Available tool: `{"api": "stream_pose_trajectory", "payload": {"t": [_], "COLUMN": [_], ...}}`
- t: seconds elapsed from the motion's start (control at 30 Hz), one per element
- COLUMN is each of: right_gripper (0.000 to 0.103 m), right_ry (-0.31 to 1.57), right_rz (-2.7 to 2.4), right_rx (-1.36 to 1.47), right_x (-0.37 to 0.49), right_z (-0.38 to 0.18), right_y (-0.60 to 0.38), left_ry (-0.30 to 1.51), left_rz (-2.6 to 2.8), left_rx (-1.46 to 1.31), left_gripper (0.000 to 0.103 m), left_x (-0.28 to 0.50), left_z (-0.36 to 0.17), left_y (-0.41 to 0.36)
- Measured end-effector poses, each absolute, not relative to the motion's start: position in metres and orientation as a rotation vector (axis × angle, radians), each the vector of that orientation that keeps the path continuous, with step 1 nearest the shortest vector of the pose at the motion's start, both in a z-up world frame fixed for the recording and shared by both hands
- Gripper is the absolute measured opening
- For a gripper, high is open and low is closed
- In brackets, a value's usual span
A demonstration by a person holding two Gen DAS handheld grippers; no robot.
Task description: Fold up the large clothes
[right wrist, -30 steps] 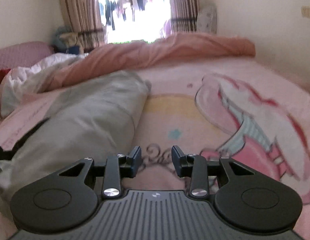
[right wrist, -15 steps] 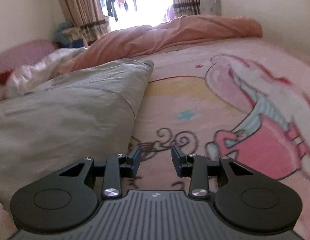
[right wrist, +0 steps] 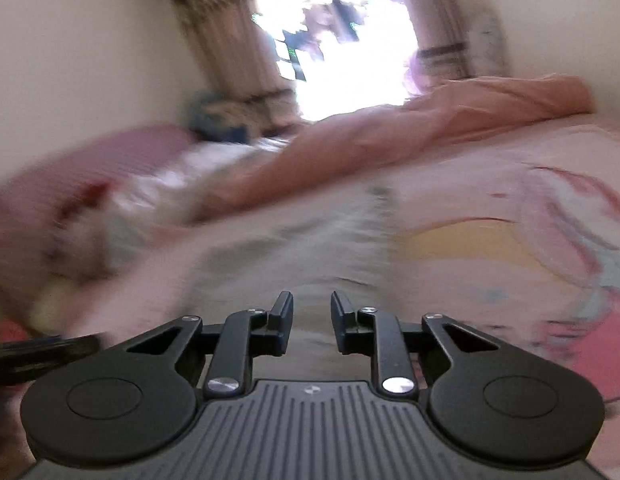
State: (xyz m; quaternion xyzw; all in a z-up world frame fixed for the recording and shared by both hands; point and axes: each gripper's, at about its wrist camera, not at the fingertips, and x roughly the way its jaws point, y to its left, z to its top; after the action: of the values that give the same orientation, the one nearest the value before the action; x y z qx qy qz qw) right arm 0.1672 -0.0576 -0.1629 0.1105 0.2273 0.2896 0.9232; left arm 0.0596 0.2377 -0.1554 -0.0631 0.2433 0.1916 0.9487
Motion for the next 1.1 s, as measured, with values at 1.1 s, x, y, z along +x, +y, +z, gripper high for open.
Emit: {"api": "stream_pose_trajectory", "payload": {"t": [1.1], "right_gripper": [0.0], "right_ry": [0.69], "right_rz": [0.671], "right_rx": [0.014], "right_x": [0.13], "right_z": [-0.236], "right_y": [-0.032], "left_ry": [0.75], "left_rz": [0.254], "left_rx": [-0.042], "left_gripper": [0.103], "left_x": [0.067], "left_z": [-0.247], "left_y": [0.189]}}
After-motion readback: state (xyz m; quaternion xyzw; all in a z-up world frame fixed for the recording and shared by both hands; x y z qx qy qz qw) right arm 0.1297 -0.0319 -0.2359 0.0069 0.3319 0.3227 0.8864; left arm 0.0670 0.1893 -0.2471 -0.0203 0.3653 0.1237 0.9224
